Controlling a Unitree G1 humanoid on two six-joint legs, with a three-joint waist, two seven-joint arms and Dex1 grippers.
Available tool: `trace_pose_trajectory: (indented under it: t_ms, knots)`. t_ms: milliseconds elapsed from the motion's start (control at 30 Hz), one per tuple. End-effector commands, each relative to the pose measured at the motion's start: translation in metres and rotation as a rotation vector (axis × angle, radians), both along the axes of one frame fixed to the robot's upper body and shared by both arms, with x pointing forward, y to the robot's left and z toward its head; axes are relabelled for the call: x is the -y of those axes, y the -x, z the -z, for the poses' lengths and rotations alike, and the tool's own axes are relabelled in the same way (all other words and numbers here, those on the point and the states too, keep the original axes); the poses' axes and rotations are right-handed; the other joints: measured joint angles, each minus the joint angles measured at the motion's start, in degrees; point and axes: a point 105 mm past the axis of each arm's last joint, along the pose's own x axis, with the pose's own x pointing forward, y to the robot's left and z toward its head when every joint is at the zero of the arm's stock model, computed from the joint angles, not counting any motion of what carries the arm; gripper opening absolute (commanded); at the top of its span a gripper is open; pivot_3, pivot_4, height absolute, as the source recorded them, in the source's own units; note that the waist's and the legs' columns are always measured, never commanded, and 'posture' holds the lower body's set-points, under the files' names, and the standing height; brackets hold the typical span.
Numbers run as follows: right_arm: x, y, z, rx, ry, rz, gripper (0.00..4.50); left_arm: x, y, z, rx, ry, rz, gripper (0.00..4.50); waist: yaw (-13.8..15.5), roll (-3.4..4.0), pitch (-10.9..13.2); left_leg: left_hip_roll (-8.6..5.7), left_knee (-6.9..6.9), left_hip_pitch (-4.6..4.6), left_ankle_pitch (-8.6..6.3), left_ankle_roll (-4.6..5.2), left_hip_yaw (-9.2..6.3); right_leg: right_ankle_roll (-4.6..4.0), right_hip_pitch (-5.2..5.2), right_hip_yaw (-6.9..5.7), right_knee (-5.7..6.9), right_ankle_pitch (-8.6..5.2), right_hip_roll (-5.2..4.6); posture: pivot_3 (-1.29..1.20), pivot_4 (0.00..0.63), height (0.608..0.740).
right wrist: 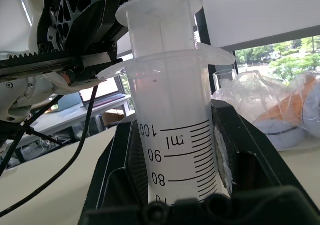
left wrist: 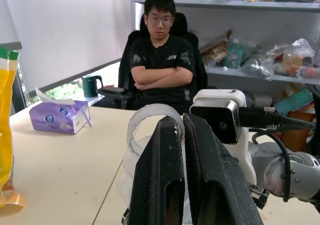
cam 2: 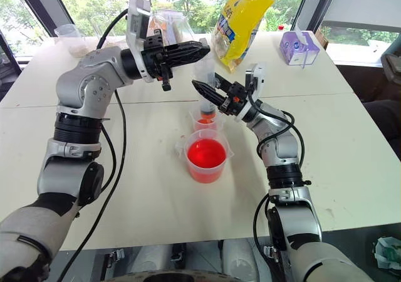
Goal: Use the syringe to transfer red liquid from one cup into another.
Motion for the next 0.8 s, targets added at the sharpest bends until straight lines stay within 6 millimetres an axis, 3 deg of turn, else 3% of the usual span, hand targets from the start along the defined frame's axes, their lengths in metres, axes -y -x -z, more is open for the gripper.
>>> trace_pose_trajectory:
  t_ms: [33,333,800]
  knots:
    - [-0.005,0.010,-0.029,0.107,-0.029,-0.023,1.38,0.009,0.010,0.002,0.046,-0.040,0.053,0.02,0.0,0.00,0.0,0.00,0.00,0.00,0.00,0.00,0.00,0.00,0.00,0.00,0.00,0.00,0.00,0.00,0.150,0.740]
    - [-0.004,0.012,-0.052,0.161,-0.059,-0.017,1.38,0.007,0.010,0.022,0.043,-0.106,0.046,0.02,0.0,0.00,0.0,0.00,0.00,0.00,0.00,0.00,0.00,0.00,0.00,0.00,0.00,0.00,0.00,0.00,0.150,0.740]
    - [-0.002,0.010,-0.067,0.187,-0.078,-0.007,1.38,0.004,0.011,0.033,0.024,-0.128,0.032,0.02,0.0,0.00,0.0,0.01,0.00,0.00,0.00,0.00,0.00,0.00,0.00,0.00,0.00,0.00,0.00,0.00,0.150,0.740]
